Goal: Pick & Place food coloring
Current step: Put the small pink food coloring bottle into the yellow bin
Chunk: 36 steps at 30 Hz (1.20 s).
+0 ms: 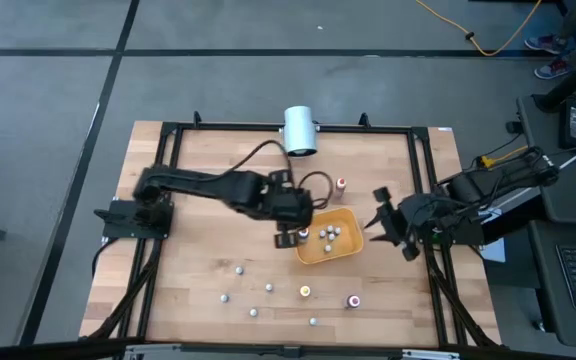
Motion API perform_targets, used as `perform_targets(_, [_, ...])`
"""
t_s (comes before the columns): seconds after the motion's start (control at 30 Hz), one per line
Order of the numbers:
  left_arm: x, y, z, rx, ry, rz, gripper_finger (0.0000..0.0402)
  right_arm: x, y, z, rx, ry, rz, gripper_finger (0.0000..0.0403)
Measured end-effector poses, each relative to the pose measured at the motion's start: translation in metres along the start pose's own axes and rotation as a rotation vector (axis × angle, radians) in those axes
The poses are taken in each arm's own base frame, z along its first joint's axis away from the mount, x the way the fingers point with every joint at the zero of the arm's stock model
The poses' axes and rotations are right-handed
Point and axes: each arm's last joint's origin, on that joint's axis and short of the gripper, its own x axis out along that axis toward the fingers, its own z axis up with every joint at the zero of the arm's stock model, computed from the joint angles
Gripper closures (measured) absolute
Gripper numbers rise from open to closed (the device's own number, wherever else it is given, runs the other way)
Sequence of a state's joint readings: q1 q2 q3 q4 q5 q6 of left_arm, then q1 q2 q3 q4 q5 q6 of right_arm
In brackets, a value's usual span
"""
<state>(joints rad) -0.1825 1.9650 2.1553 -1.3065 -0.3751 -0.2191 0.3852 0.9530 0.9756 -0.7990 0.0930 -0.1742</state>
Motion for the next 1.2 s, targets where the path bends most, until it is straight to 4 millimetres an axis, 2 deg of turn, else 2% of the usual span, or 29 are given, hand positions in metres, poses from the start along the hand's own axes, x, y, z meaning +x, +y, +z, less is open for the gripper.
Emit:
perform_targets(0.17, [-0.025,0.007,-0.034,-0.063,-0.071,0.067,0.0252,0.027,0.012,0.015,-0.1,0.016,0.103,0.0242])
perform_targets(0.37, [-0.049,0.011,-0.082,-0.133,-0.185,0.058,0.0258,0.052,0.028,0.055,-0.143,0.05,0.152,0.0169])
perform_targets(0.53, [-0.057,0.012,-0.118,-0.127,-0.239,0.016,0.0261,0.086,0.045,0.089,-0.187,0.129,0.156,0.0108])
perform_targets(0.7, [-0.058,0.014,-0.143,-0.103,-0.252,-0.006,0.0261,0.127,0.068,0.111,-0.274,0.191,0.136,0.0102])
perform_targets(0.83, [-0.056,0.015,-0.155,-0.084,-0.242,-0.01,0.0261,0.154,0.082,0.115,-0.369,0.228,0.163,0.0117])
perform_targets(1.0, [-0.056,0.013,-0.157,-0.05,-0.242,-0.044,0.0261,0.182,0.098,0.106,-0.455,0.266,0.248,0.0127])
perform_targets(1.2, [-0.058,0.011,-0.155,-0.017,-0.264,-0.073,0.0261,0.198,0.121,0.109,-0.52,0.178,0.266,0.0123])
